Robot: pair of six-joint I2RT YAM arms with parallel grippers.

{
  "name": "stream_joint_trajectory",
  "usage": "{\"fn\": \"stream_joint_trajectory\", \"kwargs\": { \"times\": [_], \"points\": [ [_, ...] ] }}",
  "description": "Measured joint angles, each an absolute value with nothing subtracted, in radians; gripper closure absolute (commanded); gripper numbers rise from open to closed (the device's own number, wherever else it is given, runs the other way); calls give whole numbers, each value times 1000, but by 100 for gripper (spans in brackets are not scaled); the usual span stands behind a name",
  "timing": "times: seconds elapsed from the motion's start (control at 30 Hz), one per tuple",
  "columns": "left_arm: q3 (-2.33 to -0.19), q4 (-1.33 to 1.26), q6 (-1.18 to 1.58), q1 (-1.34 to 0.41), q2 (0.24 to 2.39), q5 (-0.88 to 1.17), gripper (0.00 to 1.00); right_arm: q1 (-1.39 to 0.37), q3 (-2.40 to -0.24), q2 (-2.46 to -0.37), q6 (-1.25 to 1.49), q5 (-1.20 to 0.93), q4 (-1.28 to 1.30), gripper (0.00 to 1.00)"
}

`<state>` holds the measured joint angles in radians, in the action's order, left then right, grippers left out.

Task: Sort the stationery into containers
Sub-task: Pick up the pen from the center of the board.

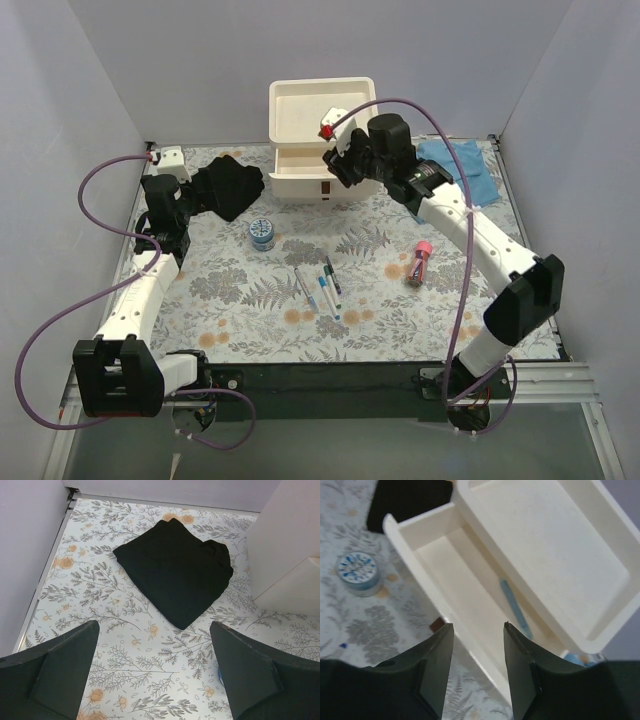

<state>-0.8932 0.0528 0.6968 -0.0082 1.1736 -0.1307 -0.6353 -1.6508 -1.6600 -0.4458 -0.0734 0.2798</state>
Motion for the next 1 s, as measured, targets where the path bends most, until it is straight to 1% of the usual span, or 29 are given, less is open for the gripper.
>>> {"fn": "stream_joint_trajectory", "kwargs": {
  "times": [0.03,0.13,0.23,0.33,0.5,0.6,0.7,0.83,0.9,1.0],
  "points": [
    [-893,53,696,-8,1173,-131,5,-639,-1640,-1636,-414,-104,303,48],
    [-893,53,696,-8,1172,-131,5,-672,-1540,-1522,-316,-195,376,43],
    [-892,58,696,-8,1166,-131,5,-714,-1462,-1489,-196,-268,451,44],
    [-891,69,695,-8,1158,-131,5,-725,-1380,-1569,-47,-298,479,46],
    [-884,79,695,-8,1144,-131,5,-717,-1269,-1739,75,-275,537,53],
    [-869,89,696,-8,1134,-131,5,-713,-1285,-1818,101,-253,555,56],
    [-859,101,696,-8,1128,-131,5,-713,-1370,-1876,115,-239,562,57],
    [-857,108,697,-8,1125,-131,5,-713,-1478,-1926,146,-231,551,57],
    [-857,109,697,-8,1124,-131,5,-714,-1497,-1944,160,-224,550,57],
    [-857,109,697,-8,1123,-132,5,-717,-1503,-1970,173,-208,551,54]
  ]
}}
